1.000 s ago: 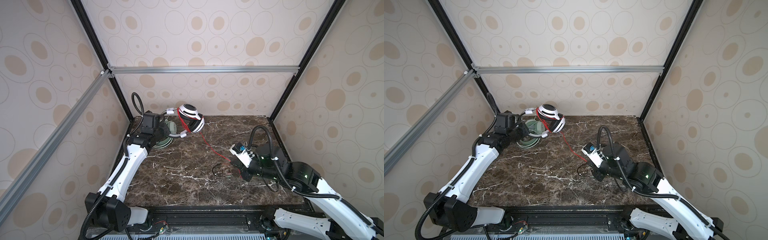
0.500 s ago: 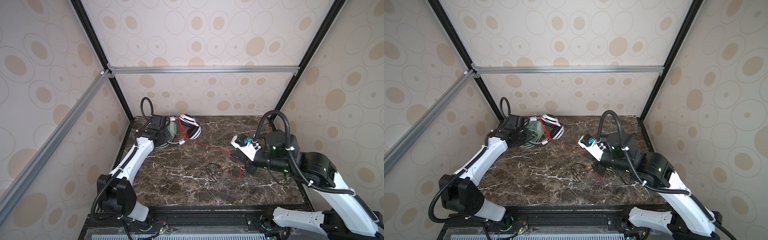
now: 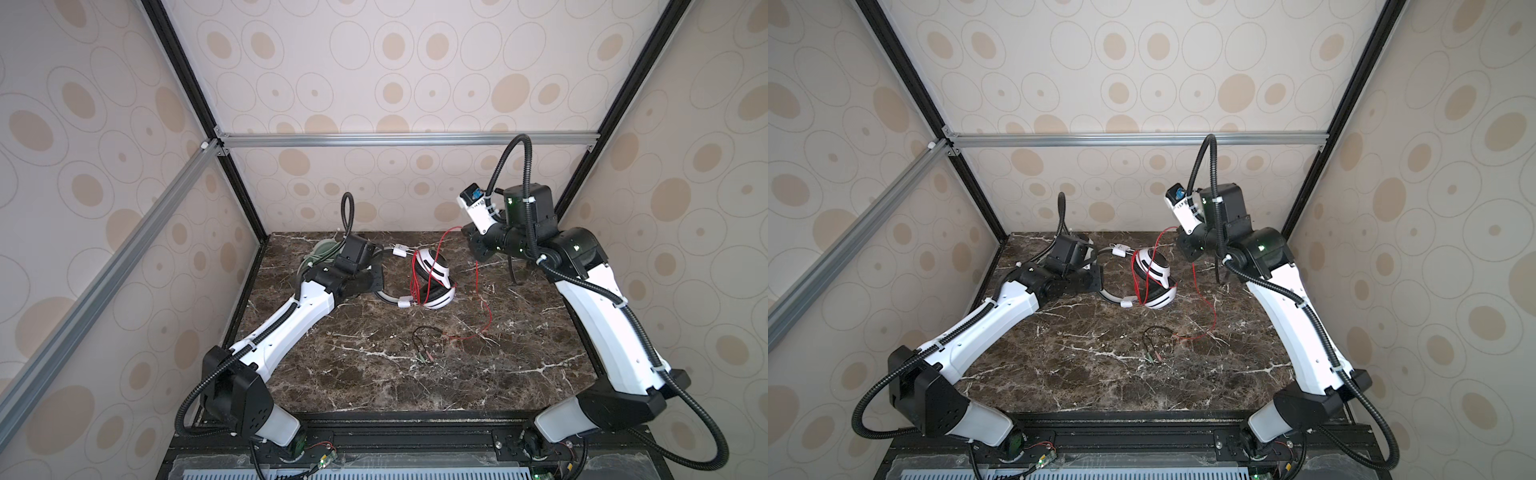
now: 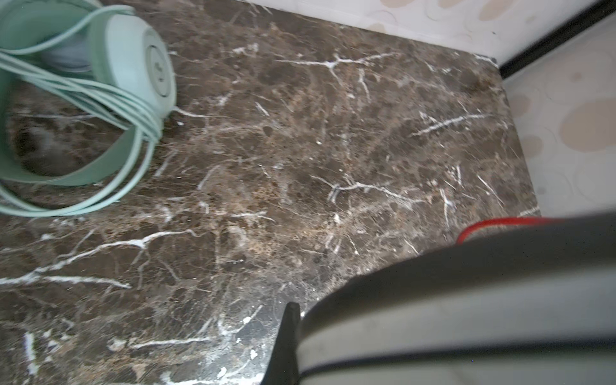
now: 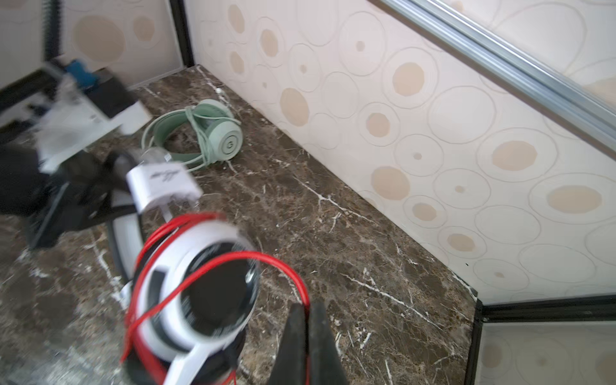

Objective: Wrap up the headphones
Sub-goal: 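Raise the red cable with the right gripper over the headset again, then lower the right gripper with the cable past the headset toward the table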

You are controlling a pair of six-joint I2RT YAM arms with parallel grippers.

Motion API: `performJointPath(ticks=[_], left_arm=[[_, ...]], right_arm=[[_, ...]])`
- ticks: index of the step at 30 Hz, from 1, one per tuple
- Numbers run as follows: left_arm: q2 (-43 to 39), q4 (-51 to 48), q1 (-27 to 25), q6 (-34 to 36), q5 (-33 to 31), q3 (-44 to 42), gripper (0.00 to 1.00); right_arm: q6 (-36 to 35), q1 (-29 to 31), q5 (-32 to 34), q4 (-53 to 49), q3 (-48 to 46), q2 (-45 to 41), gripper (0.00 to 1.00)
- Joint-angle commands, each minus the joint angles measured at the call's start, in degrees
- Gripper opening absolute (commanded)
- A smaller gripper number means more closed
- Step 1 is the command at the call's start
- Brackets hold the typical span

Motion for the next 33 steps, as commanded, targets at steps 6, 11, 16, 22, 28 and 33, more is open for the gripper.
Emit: performJointPath(ticks=[6,11,16,22,28,33], left_arm=[[-1.74,4.61,-4.58,4.12,8.28,4.32,0.00],[-2.41,4.97,-4.67,4.61,9.97,4.31,0.00],[-1.91,4.88,-4.91,4.70,11.10,4.32,0.00],[-0.12,3.85,-5.02,4.52,10.17,4.91,0.00],[-0.64,3.98,-5.02,4.61,10.39,4.88,0.00],[-0.84,4.26,-5.18,4.85,10.65,4.69,0.00]], right_arm=[[2.05,-5.27,-11.11,2.42,6.89,11.57,0.00],[2.92,-5.73,-13.04,2.97,6.38,15.14,0.00],[3.17,-5.78,-13.51,2.51,8.23,16.48,0.00],[4.77,-5.76,-13.22,3.03,11.46,13.48,0.00],[5.27,-6.75,-9.97,0.28,17.77,15.86,0.00],[6.83,-8.14,-12.26,-5.99,24.12,24.23,0.00]])
